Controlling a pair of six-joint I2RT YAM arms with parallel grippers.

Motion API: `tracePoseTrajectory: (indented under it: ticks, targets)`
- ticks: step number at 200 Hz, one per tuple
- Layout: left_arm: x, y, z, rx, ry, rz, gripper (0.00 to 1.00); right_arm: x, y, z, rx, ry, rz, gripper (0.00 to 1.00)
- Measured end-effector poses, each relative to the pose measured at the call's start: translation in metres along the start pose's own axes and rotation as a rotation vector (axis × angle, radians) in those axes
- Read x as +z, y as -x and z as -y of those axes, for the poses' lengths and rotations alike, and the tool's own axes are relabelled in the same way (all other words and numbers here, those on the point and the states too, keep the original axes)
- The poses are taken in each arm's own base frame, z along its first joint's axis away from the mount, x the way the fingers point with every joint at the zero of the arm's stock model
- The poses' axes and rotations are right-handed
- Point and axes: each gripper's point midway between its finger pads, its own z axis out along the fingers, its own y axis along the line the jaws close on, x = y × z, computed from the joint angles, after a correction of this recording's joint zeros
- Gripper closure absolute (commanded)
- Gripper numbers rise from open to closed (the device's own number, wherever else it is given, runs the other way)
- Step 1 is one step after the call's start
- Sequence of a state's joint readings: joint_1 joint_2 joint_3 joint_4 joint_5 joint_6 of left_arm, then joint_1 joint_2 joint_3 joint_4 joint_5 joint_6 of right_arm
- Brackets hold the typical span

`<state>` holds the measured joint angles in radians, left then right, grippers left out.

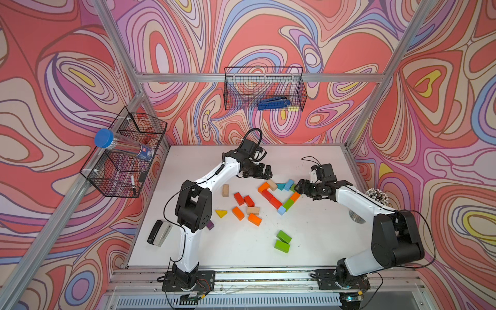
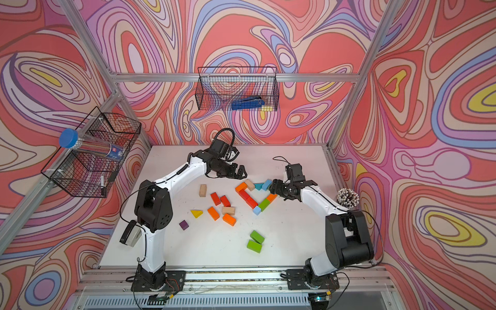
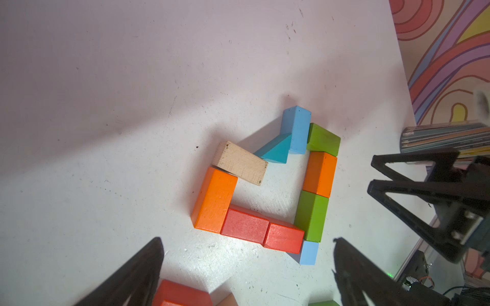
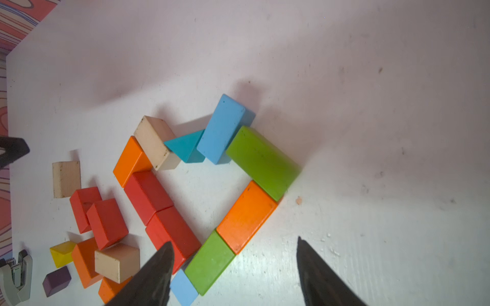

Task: Assemble a heart with building blocks
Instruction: Adjust the building block at the center of the board.

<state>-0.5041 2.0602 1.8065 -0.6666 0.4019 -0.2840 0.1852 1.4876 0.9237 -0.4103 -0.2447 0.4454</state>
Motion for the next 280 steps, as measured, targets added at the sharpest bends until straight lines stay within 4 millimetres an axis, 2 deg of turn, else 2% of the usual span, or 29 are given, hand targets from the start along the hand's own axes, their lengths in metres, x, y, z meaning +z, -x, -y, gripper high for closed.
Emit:
tracePoseTrajectory:
  ticks: [35, 58, 77, 93, 113, 121, 130, 142, 157, 178, 217, 251, 280]
  targets:
    - [-0.018, -0.017, 0.014, 0.003, -0.021, -0.03, 0.14, 0.0, -0.019, 0.008, 0.029, -0.015, -0.036, 0.3]
    - [-0.04, -0.049, 0.037, 0.008, -0.064, -0.058, 0.25, 0.001, -0.018, 0.008, 0.035, -0.01, -0.031, 0.28]
    - [-0.049, -0.08, 0.055, 0.018, -0.091, -0.098, 0.36, 0.005, -0.016, 0.008, 0.036, -0.014, -0.034, 0.27]
    - [-0.043, -0.11, 0.066, 0.021, -0.099, -0.153, 0.5, 0.01, -0.012, 0.009, 0.035, -0.021, -0.038, 0.27]
    - [-0.026, -0.152, 0.073, 0.005, -0.095, -0.24, 0.69, 0.017, -0.002, 0.008, 0.031, -0.024, -0.032, 0.27]
    - [-0.018, -0.167, 0.074, -0.005, -0.091, -0.269, 0.73, 0.019, 0.003, 0.007, 0.029, -0.023, -0.026, 0.27]
    - [-0.011, -0.18, 0.074, -0.02, -0.088, -0.29, 0.78, 0.021, 0.009, 0.005, 0.026, -0.021, -0.017, 0.27]
    - [-0.002, -0.192, 0.074, -0.04, -0.086, -0.301, 0.9, 0.024, 0.017, 0.005, 0.023, -0.02, -0.008, 0.27]
    - [0.008, -0.2, 0.076, -0.058, -0.089, -0.295, 1.0, 0.028, 0.028, 0.005, 0.021, -0.022, 0.001, 0.27]
    - [0.023, -0.205, 0.08, -0.081, -0.105, -0.271, 1.0, 0.035, 0.04, 0.007, 0.016, -0.028, 0.01, 0.27]
    - [0.052, -0.208, 0.08, -0.121, -0.098, -0.246, 1.0, 0.046, 0.048, 0.014, 0.018, -0.042, 0.006, 0.27]
    - [0.067, -0.205, 0.074, -0.142, -0.068, -0.215, 1.0, 0.054, 0.055, 0.021, 0.024, -0.048, 0.005, 0.27]
    - [0.077, -0.201, 0.068, -0.158, -0.042, -0.188, 1.0, 0.062, 0.051, 0.025, 0.03, -0.048, -0.015, 0.27]
